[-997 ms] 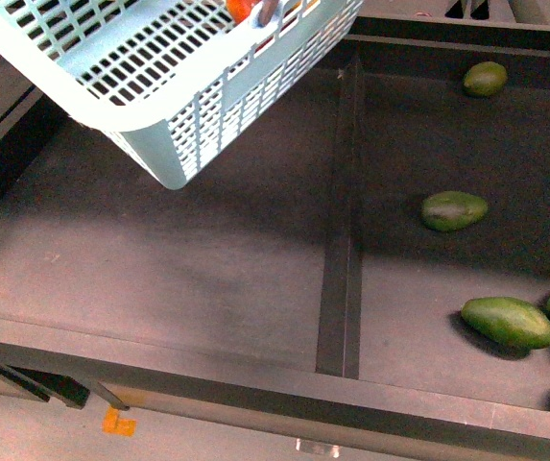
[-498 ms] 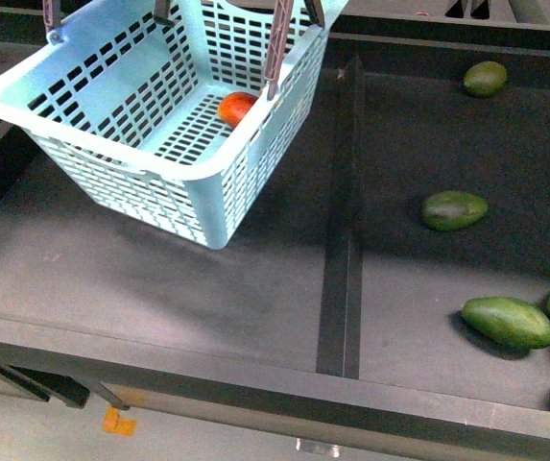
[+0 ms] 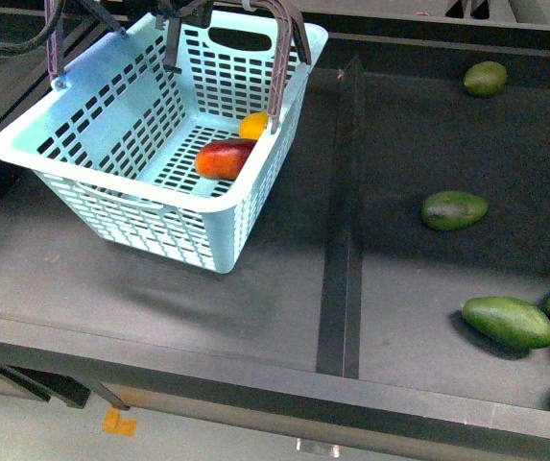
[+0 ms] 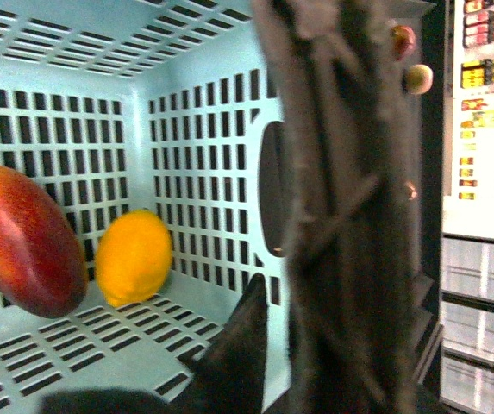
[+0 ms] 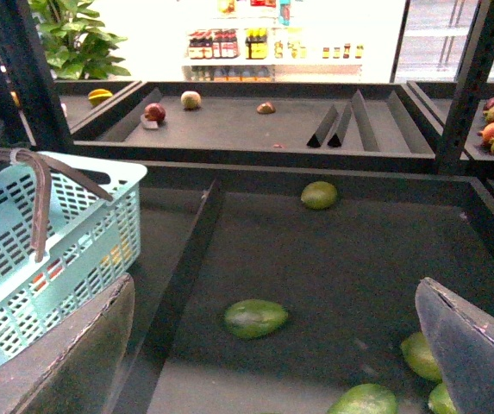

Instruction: Pick lemon and mango into basket

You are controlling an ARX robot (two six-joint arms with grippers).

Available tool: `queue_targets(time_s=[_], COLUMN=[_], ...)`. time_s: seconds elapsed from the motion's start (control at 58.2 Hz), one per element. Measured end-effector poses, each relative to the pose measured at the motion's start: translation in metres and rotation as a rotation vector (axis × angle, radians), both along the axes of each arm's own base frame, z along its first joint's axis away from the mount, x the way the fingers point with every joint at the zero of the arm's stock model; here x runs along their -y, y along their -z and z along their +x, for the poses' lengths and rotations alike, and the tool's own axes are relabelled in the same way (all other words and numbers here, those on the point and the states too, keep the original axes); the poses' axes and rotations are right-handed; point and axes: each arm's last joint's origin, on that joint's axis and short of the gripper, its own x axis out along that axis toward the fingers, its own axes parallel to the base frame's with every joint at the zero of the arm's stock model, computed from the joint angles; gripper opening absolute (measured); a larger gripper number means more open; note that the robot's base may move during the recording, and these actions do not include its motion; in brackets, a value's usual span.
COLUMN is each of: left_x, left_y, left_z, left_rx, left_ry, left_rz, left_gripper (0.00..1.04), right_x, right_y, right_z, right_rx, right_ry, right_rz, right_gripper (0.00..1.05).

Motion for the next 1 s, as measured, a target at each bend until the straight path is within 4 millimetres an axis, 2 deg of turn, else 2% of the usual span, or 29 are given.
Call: queue_targets(time_s=[0.017, 0.12, 0.189, 0.309, 0.43, 0.567, 0.619, 0.653, 0.687, 0.739, 0.859, 0.997], left_x=[0.000, -0.001, -0.006, -0.018, -0.029, -0.036, -0.041, -0.045, -0.052, -0.067, -0.100, -0.121], left_y=[0.000, -0.004, -0.014, -0.035, -0.053, -0.074, -0.074, -0.073, -0.070, -0.066, -0.064, -0.050], left_z=[-0.001, -0.004, -0.012, -0.034, -0.063, -0.101, -0.111, -0.118, -0.130, -0.150, -0.194, -0.233], left_rx=[-0.015, -0.032, -0.053, -0.094, -0.172, -0.227, -0.050, 0.056, 0.189, 0.366, 0.479, 0.447], left_ry=[-0.005, -0.025, -0.076, -0.156, -0.201, -0.131, 0.096, 0.174, 0.287, 0.350, 0.371, 0.419], left_rz=[-0.001, -0.003, 0.004, 0.023, 0.073, 0.120, 0.189, 0.257, 0.427, 0.677, 1.093, 1.240], left_gripper=[0.20, 0.38, 0.56, 0.80, 0.99, 0.96, 0.86, 0.81, 0.74, 0.63, 0.40, 0.14], right_x=[0.000, 0.000, 0.000, 0.000, 0.000, 0.000, 0.000, 0.000, 0.000, 0.000, 0.000, 0.000], right_y=[0.000, 0.000, 0.000, 0.000, 0.000, 0.000, 0.000, 0.000, 0.000, 0.000, 0.000, 0.000], right_z=[0.000, 0.000, 0.000, 0.000, 0.000, 0.000, 0.000, 0.000, 0.000, 0.000, 0.000, 0.000], right_rx=[0.000, 0.000, 0.000, 0.000, 0.000, 0.000, 0.000, 0.000, 0.000, 0.000, 0.000, 0.000], right_ry=[0.000, 0.000, 0.000, 0.000, 0.000, 0.000, 0.000, 0.000, 0.000, 0.001, 0.001, 0.000], right_rz=[0.000, 0.000, 0.000, 0.000, 0.000, 0.000, 0.000, 0.000, 0.000, 0.000, 0.000, 0.000], right_gripper=[0.96, 0.96, 0.96, 0.96, 0.96, 0.96, 0.96, 0.96, 0.96, 0.96, 0.96, 0.96])
